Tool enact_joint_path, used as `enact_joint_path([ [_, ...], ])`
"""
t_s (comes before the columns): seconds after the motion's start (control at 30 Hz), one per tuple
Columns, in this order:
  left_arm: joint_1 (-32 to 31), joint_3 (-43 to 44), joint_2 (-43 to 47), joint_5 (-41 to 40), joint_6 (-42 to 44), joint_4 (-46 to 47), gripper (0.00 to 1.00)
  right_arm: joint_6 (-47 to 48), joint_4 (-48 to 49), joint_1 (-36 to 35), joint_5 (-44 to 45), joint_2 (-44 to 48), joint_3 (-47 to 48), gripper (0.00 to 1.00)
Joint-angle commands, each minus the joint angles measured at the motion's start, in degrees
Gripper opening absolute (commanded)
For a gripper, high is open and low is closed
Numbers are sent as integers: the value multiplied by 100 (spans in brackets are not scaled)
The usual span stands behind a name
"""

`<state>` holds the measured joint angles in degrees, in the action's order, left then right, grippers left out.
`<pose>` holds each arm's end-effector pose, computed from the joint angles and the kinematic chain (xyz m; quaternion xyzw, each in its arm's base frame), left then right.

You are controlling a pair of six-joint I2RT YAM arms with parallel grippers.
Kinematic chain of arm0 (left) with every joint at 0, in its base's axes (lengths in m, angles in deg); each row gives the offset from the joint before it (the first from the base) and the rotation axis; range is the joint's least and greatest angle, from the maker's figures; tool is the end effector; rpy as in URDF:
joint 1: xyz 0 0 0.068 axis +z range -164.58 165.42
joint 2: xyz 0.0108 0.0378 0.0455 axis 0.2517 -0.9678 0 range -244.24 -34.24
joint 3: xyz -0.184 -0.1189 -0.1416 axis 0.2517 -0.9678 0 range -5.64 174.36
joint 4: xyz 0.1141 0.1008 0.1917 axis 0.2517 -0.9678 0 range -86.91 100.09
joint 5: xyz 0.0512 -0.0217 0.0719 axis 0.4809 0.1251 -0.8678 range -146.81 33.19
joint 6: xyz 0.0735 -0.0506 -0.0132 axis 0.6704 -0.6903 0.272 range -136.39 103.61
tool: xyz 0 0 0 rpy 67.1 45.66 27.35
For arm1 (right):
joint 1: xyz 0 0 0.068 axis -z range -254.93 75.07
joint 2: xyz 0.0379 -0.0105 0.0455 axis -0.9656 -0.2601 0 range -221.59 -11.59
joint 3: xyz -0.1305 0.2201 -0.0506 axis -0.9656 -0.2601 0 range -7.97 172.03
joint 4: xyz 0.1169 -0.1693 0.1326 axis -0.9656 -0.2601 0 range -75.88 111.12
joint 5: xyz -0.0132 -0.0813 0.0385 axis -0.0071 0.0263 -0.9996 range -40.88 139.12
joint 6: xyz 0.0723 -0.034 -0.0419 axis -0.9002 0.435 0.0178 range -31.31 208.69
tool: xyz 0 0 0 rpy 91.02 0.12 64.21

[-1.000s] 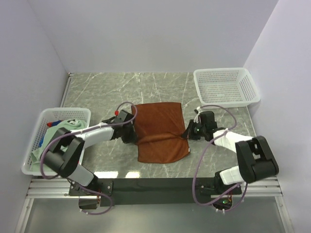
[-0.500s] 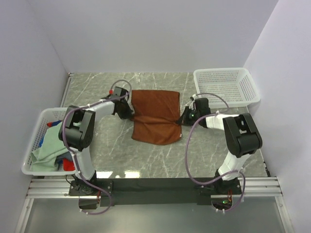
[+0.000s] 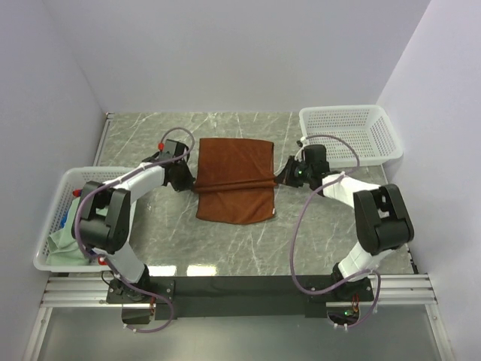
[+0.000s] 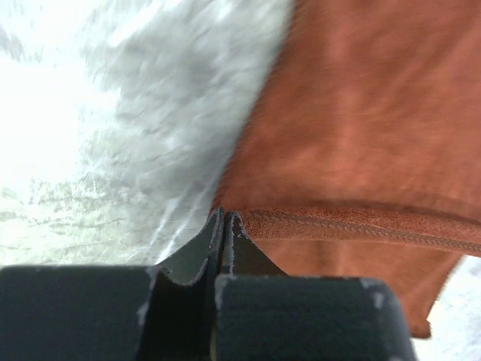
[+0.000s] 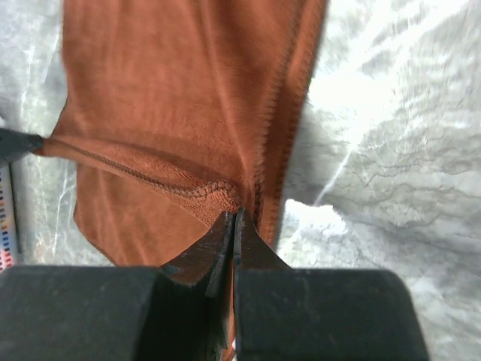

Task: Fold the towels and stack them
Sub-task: Fold the towel

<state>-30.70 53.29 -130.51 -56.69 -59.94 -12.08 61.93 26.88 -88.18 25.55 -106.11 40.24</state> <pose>0.3294 -0.0953 0.1404 -0.2285 0.9374 -0.1317 0.2276 0.3357 0.1123 0.1455 0.0198 0.8930 0.3145 0.3212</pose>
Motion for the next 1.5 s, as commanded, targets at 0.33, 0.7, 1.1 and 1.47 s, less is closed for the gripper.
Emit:
enact_joint_path([
  [0.33,21,830,1197,-56,488,-454,0,646,-831,-203,582,1488,304,0],
  [0.7,-75,-848,2139,383,190,-43,0,444,-621,-370,477,2175,-873,0],
  [1.1,-629,-1640,1761,261,-154,442,1,277,-224,-406,432,1665,-1569,0],
  [1.47,-656,-1113,1901,6,22,-14,1,426,-734,-432,520,2147,-1059,0],
])
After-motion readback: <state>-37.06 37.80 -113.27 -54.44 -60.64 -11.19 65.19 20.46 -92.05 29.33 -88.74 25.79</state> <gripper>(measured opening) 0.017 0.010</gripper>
